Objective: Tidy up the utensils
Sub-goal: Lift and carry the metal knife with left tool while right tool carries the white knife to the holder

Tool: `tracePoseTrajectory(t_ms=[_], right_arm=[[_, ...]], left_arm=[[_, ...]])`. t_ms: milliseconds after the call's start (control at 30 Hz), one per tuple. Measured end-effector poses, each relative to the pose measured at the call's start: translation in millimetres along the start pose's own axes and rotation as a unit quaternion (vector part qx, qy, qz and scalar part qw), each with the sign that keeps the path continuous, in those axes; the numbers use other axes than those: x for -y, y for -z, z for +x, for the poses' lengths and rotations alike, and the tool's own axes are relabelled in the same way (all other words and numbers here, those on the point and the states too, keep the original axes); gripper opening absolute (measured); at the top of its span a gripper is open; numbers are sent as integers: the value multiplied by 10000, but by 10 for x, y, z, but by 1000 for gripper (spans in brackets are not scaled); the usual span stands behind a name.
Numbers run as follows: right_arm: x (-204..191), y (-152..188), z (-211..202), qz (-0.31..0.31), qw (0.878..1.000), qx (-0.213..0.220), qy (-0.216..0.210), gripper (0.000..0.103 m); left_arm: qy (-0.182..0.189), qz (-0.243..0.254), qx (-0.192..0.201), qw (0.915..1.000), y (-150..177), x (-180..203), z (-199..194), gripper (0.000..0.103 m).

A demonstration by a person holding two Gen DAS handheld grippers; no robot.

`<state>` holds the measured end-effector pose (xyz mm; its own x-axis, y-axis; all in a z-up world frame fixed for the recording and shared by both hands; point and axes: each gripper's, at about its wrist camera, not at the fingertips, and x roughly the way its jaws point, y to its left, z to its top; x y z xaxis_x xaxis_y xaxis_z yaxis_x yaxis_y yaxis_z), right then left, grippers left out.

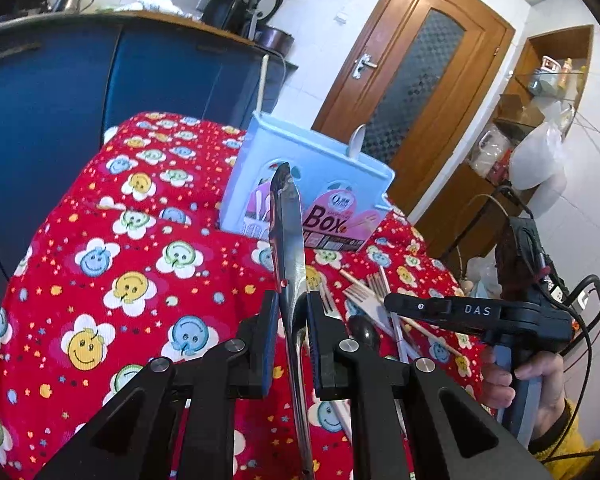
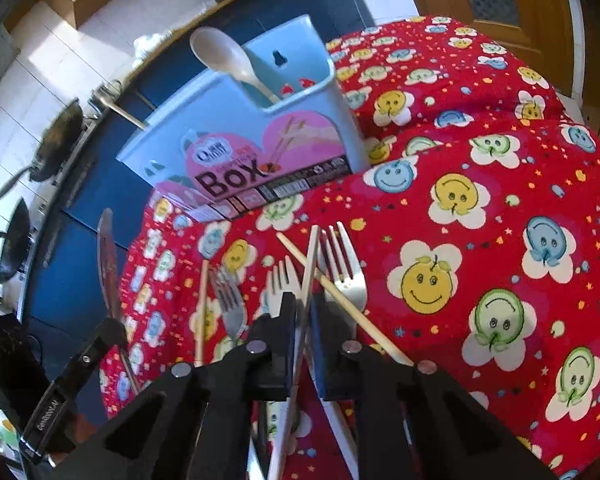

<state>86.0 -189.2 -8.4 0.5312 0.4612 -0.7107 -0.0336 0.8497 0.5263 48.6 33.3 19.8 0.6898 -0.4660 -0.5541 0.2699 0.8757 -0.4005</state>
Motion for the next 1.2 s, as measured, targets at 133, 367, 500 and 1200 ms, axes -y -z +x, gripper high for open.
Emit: tracePoseTrajectory(t_ms=[133,367,500,1200], right_arm=[[-66,24,-224,-118,9989,404,-226,7],[-302,116,-572,-569,9910,1192,-218,7],[-419,123,-745,-800,9837,1610,-61,7],[-558,-101,-1040,-1180,9633,2411,-64,7]], left_arm=[[44,76,167,9998,-19,80,-68,14],[164,90,581,9981,-78,169,-212,14],[229,-5,752,9969,-156,181,-259,14],[-78,431,1749,9836,-813,478,-267,14]])
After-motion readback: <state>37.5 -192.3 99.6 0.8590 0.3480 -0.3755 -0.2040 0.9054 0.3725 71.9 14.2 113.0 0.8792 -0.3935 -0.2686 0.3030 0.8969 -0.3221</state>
